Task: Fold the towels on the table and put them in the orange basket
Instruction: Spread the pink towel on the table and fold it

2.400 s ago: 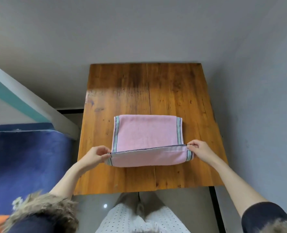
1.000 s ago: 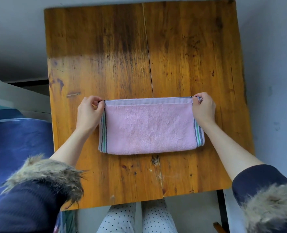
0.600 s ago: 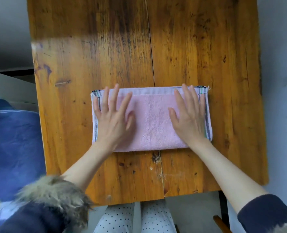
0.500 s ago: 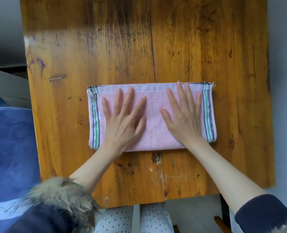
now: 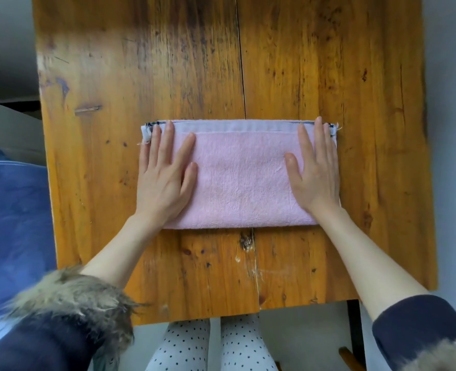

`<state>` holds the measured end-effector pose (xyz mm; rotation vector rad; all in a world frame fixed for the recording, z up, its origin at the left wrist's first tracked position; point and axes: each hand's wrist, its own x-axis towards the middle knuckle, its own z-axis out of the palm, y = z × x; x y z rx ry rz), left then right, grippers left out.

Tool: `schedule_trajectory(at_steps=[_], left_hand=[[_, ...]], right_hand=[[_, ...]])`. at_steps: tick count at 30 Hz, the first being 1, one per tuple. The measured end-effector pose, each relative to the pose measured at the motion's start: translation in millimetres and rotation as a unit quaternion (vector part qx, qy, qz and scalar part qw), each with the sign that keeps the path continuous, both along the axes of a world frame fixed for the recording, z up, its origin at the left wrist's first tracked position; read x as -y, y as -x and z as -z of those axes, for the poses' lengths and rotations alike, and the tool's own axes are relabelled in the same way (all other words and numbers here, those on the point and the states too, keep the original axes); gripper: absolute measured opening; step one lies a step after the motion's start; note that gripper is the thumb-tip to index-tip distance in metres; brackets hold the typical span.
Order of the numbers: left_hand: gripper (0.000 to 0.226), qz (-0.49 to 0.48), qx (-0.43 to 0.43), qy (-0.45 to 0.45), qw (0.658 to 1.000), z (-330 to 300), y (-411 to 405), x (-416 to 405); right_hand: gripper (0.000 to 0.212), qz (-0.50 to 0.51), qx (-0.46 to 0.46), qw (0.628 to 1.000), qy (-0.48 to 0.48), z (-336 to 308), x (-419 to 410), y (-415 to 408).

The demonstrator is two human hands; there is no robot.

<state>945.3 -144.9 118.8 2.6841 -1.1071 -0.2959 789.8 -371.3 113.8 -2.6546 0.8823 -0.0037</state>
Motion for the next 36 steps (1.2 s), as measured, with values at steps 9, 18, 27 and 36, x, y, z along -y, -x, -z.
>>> schedule_trajectory(at_steps=[9,18,27,36], left_hand=[[0.031,-0.310,-0.067,0.039,0.948,-21.6,4.5,-34.8],[0.019,-0.326,-0.136,0.028,0.935,-28.9,-7.1,-24.2],[0.013,-0.349,-0.415,0.115,0.833,-56.3,-38.2,-33.3],[0.014,-0.337,-0.456,0.112,0.816,-102.7,-26.4,-20.5]], right_hand=[[0.057,-0.108,0.028,0.993,0.037,-16.7,-78.0,-19.9],[0.063,-0.103,-0.047,0.991,0.074,0.1,-101.1,-39.4],[0.062,-0.093,-0.082,0.989,0.081,-2.7,-103.7,-41.4],[0.054,-0.099,-0.051,0.993,-0.044,-19.3,-92.7,-40.4]])
